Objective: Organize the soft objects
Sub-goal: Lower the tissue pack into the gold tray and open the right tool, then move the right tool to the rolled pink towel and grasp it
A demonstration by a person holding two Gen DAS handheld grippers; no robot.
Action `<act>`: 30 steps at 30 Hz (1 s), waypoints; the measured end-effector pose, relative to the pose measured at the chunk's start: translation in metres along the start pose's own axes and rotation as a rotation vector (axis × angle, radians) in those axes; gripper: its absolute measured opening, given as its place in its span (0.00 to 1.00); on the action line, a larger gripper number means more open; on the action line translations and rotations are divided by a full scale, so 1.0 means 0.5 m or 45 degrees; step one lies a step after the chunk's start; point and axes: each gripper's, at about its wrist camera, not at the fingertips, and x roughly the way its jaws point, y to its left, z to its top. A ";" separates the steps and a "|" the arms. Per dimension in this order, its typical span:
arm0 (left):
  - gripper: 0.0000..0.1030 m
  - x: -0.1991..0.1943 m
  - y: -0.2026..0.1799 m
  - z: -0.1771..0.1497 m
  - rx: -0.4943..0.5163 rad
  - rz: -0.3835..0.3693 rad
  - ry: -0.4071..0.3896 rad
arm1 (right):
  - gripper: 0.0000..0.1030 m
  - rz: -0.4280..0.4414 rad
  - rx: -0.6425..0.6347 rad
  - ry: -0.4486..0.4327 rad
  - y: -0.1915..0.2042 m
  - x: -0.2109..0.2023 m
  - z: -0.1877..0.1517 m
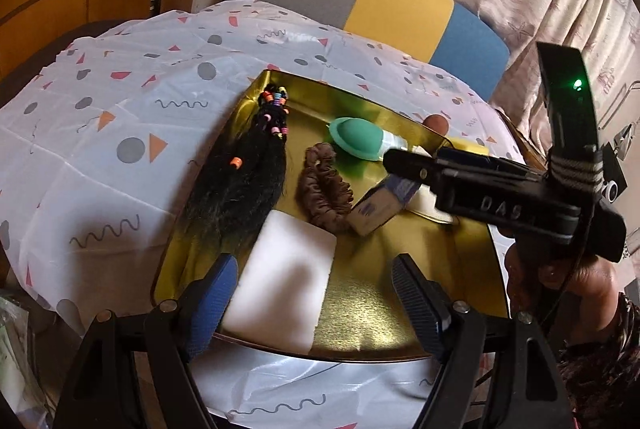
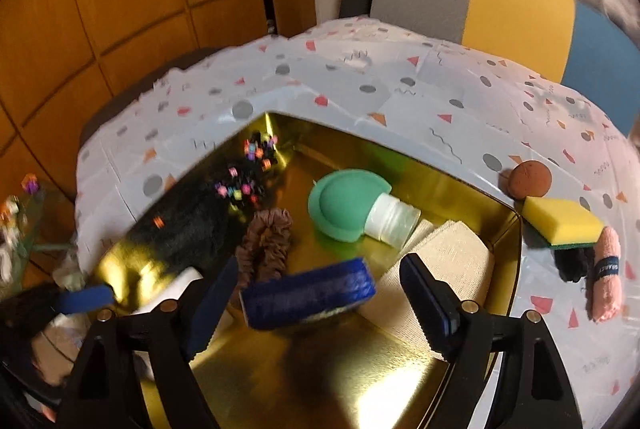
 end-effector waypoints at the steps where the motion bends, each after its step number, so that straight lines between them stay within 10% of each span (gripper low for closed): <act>1: 0.78 0.000 -0.002 -0.001 0.006 -0.003 0.001 | 0.83 -0.010 0.014 -0.015 -0.003 -0.006 -0.001; 20: 0.78 0.001 -0.065 -0.032 0.133 -0.110 0.024 | 0.85 -0.220 0.295 -0.115 -0.151 -0.151 -0.132; 30: 0.78 0.010 -0.151 -0.072 0.237 -0.221 0.102 | 0.85 -0.309 0.483 0.012 -0.268 -0.150 -0.251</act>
